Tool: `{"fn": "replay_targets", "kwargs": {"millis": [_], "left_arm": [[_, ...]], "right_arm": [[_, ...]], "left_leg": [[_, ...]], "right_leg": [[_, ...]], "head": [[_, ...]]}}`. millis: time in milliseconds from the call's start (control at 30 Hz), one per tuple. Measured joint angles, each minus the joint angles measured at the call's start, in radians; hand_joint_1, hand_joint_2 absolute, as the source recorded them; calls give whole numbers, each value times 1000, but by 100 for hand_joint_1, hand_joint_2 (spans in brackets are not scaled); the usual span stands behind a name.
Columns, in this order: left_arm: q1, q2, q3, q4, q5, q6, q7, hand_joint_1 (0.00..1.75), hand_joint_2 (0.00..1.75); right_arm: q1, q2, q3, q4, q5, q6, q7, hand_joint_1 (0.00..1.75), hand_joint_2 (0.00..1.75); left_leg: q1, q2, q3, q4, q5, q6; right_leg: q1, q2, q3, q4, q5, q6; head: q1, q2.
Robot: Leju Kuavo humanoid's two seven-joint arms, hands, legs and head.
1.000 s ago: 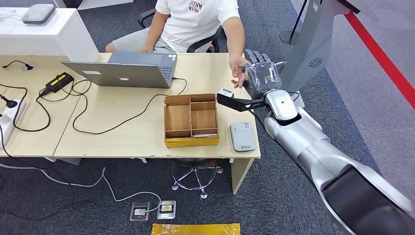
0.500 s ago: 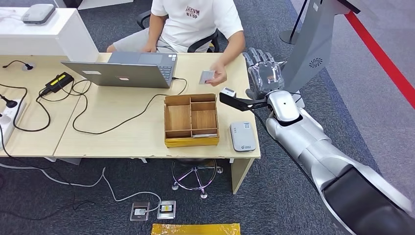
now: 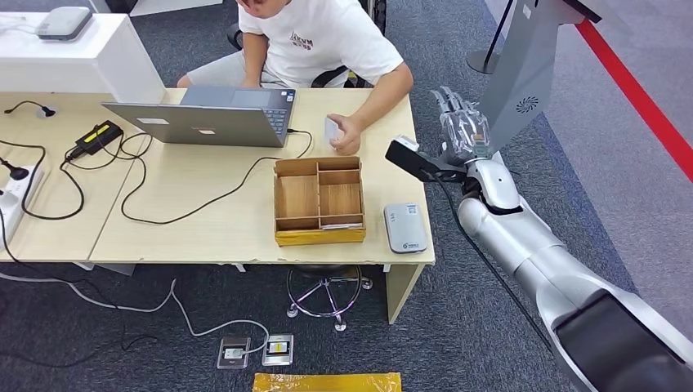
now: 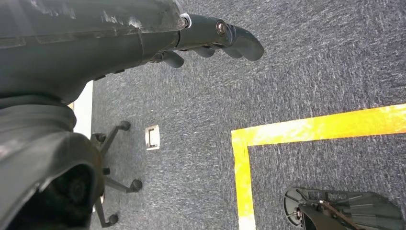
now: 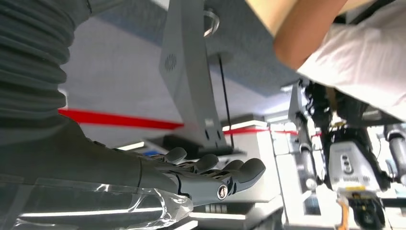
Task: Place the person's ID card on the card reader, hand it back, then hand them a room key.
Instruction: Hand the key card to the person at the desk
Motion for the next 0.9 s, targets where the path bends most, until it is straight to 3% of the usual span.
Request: {"fn": "replay_targets", "kwargs": {"millis": [367, 900], "left_arm": [[1, 0, 0, 0, 16, -2, 0, 0, 0], [0, 1, 0, 0, 26, 2, 0, 0, 0]], "right_arm": [[124, -58, -5, -245, -111, 97, -26, 0, 175], [297, -73, 14, -495, -154, 133, -59, 0, 175]], "left_leg": [[0, 0, 0, 0, 0, 0], [0, 0, 0, 0, 0, 0]], "right_leg": [[0, 0, 0, 0, 0, 0], [0, 0, 0, 0, 0, 0]], "head": [[0, 0], [0, 0]]}}
